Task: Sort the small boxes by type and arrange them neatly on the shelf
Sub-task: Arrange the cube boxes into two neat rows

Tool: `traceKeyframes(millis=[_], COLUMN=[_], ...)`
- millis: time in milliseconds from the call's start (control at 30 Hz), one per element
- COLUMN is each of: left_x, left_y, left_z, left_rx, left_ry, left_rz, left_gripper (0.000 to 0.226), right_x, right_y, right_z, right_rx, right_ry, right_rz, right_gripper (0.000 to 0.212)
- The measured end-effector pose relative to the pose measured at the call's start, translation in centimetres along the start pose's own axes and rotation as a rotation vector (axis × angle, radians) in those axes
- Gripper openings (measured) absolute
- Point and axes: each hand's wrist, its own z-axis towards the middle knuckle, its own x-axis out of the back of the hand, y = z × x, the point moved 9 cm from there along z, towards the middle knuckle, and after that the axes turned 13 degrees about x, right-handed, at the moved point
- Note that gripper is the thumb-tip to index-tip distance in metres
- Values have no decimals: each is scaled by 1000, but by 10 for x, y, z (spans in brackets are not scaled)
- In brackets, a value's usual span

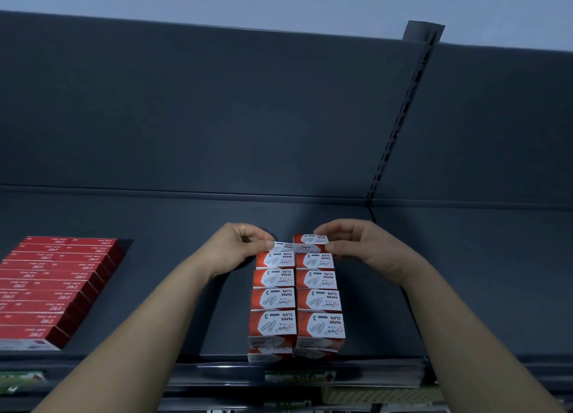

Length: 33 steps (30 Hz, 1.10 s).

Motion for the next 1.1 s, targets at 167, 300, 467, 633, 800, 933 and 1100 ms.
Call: traceKeyframes(millis=[167,300,467,633,800,933,1100], left_x=[4,3,3,7,29,28,8], left_y=[-3,2,-4,-2,8,19,12], left_z=[1,-3,-2,-2,-14,-34,-42], left_rx=[-12,-83,-49,-59,-111,-175,-163], left_ry=[46,36,-65,-33,120,106,19], left_rz=[-13,-56,25,60,-87,-206,-172], left_gripper=[6,11,17,20,17,21,21], right_x=[3,1,4,6,9,7,-5], right_y=[-4,-1,-1,3,6,7,9], right_z=[-1,-4,-6,-7,-8,-10,-14], right_rx=[26,22,26,29,24,24,-1], right_ry=[44,58,114,157,206,230,229], right_rz=[-35,-63,-27,3,59,65,131], right_gripper=[18,17,19,20,22,21,20])
